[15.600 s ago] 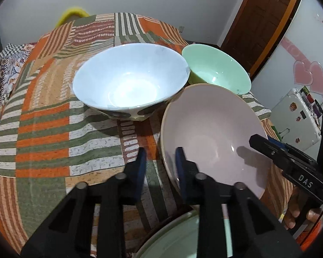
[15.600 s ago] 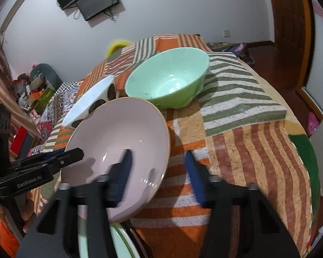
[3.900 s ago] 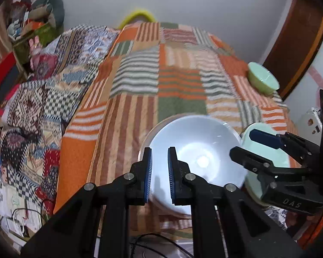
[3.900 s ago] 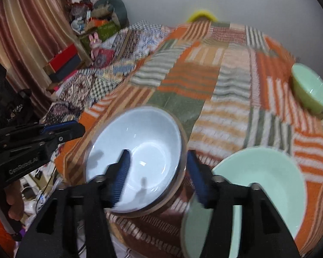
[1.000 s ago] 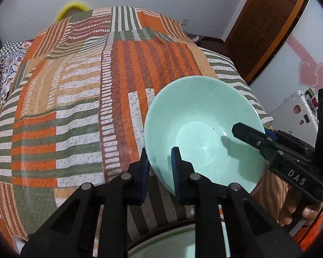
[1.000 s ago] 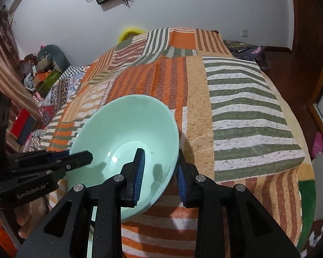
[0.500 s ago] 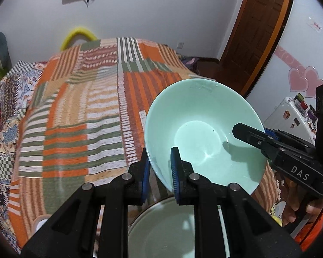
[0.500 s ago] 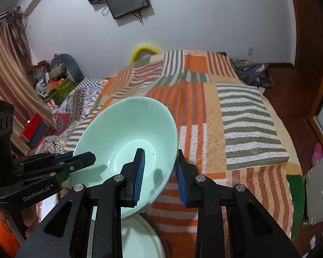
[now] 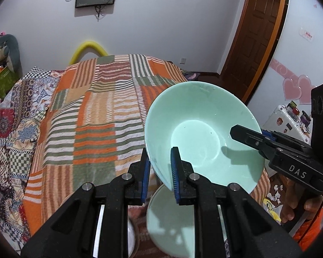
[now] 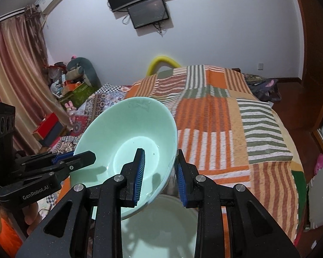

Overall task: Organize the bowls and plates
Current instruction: 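Lift the mint-green bowl with the right gripper and carry it over the bowl stack, then lower the mint-green bowl into the white bowl and open the right gripper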

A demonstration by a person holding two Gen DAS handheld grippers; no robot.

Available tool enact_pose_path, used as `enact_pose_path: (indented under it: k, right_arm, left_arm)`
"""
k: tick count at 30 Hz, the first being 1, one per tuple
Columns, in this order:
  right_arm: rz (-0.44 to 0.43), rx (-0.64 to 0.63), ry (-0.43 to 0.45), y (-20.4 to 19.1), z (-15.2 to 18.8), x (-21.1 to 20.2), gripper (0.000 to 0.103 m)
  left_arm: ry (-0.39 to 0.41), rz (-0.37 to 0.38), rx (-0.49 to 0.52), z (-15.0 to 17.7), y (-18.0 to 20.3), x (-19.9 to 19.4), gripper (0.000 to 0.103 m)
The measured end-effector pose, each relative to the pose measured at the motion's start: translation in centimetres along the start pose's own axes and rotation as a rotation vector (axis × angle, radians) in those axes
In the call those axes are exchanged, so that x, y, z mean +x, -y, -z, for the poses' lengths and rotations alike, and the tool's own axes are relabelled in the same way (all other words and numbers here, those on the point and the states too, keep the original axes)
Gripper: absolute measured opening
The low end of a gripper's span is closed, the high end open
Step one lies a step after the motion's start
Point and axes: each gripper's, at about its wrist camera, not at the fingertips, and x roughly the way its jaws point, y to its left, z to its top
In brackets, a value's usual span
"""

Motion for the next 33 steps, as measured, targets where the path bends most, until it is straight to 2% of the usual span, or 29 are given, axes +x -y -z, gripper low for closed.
enact_pose_path:
  k: [10, 17, 23, 33]
  right_arm:
    - [-0.074, -0.033, -0.022, -5.1, 2.0, 0.9, 0.026]
    - [-0.122, -0.054, -0.051, -8.4, 3.8, 2.0, 0.026]
    - [-0.162, -0.051, -0.094, -10.5, 5.1, 3.6, 0.026]
    - [-0.161, -0.037, -0.155, -12.1, 6.8, 5.7, 0.027]
  left_arm:
    - [0.02, -0.066, -0.048, 3.3, -4.4, -5.3, 0.018]
    - [0.016, -0.115, -0.097, 5.9, -7.6, -7.5, 0.018]
    - [0.0, -0.138, -0.132, 7.8, -10.1, -8.3, 0.018]
    - [-0.041, -0.136, -0.167, 10.0, -12.6, -7.4, 0.018]
